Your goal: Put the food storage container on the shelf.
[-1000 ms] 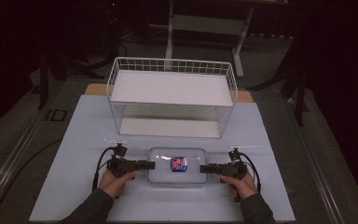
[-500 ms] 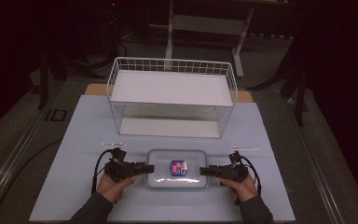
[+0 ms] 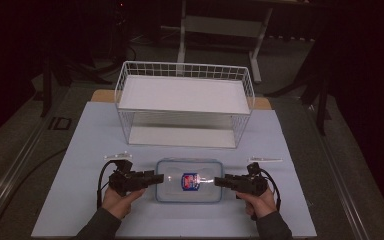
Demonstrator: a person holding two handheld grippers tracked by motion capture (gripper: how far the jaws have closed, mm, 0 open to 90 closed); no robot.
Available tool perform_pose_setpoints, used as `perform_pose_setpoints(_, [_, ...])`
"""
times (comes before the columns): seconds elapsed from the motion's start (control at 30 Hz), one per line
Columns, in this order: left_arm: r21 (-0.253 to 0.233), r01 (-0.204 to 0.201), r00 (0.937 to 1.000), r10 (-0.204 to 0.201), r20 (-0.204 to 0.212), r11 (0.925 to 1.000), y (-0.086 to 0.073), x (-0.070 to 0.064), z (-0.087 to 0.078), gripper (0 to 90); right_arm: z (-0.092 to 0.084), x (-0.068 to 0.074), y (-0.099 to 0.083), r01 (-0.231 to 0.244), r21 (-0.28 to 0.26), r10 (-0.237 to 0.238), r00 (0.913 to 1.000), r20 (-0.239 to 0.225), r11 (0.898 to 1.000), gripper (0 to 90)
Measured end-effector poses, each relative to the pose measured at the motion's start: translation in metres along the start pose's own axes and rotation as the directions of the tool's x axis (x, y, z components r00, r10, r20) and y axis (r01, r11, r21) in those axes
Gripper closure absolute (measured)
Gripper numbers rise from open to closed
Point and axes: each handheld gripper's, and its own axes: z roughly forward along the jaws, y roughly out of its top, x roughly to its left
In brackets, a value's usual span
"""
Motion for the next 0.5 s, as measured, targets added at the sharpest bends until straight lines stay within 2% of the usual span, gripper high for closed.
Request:
perform_pose_setpoints(0.17, [-0.019,-0.033,0.9994,0.033,-0.011,0.9993,0.002,-0.004,-0.004,54.4,-0.002,0.006,0.001,0.042,-0.032,-0.042,0.9991,0.004,0.999,49.0])
perform_pose_setpoints(0.5, [-0.050,-0.070,0.9975,0.069,-0.019,0.9963,0.008,-0.010,-0.011,54.0,-0.006,0.018,0.007,0.104,-0.077,-0.103,0.9945,0.022,0.992,49.0])
